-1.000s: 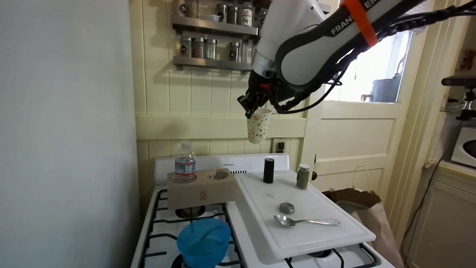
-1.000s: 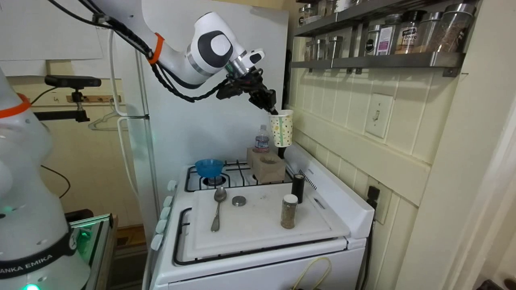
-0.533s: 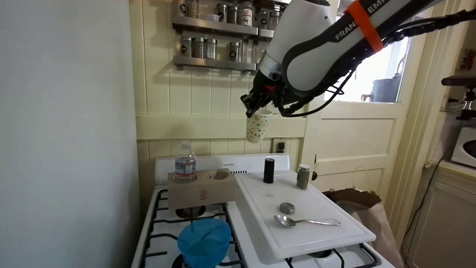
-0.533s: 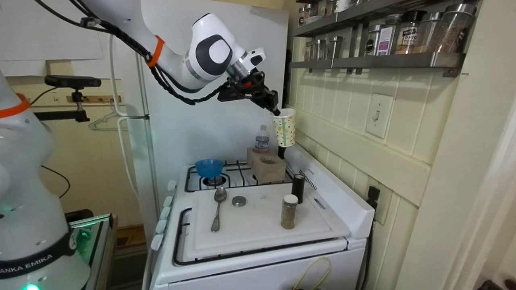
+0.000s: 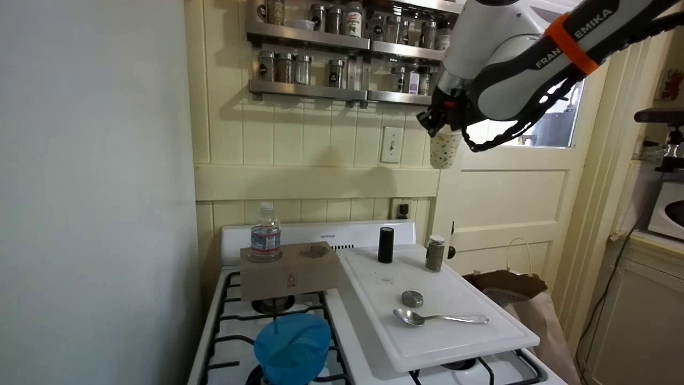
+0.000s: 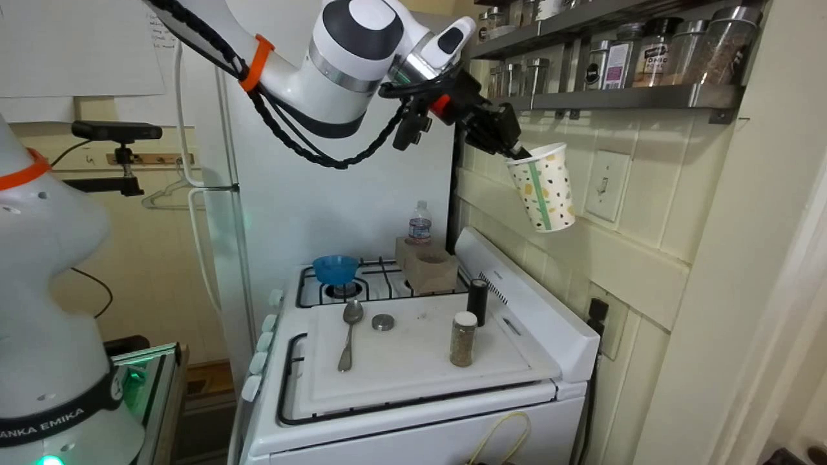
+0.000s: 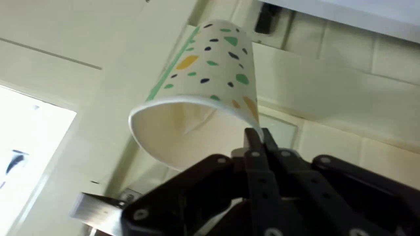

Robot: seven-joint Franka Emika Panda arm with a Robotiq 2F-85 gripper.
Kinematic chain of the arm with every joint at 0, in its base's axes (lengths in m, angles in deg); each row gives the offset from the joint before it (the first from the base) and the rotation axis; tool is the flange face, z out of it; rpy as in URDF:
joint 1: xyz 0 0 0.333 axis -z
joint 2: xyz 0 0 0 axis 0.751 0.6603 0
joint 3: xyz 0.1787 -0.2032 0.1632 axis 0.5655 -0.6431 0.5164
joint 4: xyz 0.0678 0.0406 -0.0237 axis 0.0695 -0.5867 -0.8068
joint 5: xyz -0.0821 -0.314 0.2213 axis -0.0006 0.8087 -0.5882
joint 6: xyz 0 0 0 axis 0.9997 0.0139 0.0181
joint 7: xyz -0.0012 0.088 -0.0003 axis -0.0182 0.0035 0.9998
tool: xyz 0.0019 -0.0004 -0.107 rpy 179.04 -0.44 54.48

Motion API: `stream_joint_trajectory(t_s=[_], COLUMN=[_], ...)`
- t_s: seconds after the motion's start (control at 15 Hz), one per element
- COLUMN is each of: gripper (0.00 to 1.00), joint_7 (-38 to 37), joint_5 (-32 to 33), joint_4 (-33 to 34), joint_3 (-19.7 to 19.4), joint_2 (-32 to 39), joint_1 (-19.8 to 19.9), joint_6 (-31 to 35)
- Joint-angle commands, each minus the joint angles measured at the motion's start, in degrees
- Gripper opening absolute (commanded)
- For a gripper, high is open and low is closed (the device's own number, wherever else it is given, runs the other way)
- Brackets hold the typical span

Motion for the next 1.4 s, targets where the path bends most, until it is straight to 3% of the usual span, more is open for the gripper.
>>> stream_joint_trajectory(t_s=[0.0,0.27,0.33,0.53,0.67,0.93,1.13,1.33], gripper=[0.01,0.01,0.03,0.01,0.01,0.01,0.01,0.01], joint_7=[-8.69,-6.57,-6.89,-5.54,-0.89,9.78,14.69,15.26], joint_5=[2.21,-10.16,-5.78,-11.81,-18.43,-30.39,-32.94,-29.8], joint_4=[-0.28,-1.91,-1.12,-0.78,0.3,1.23,3.53,6.17], joint_3=[0.74,-1.22,-0.47,-0.61,-3.29,-5.42,-7.06,-8.64], joint_2=[0.96,4.53,3.23,6.59,10.15,14.04,17.19,20.52], joint_1=[2.94,1.11,2.23,1.0,-2.53,-5.07,-6.11,-7.49], joint_6=[-5.18,-3.55,-3.91,-3.41,-2.17,-1.93,-2.7,-2.3])
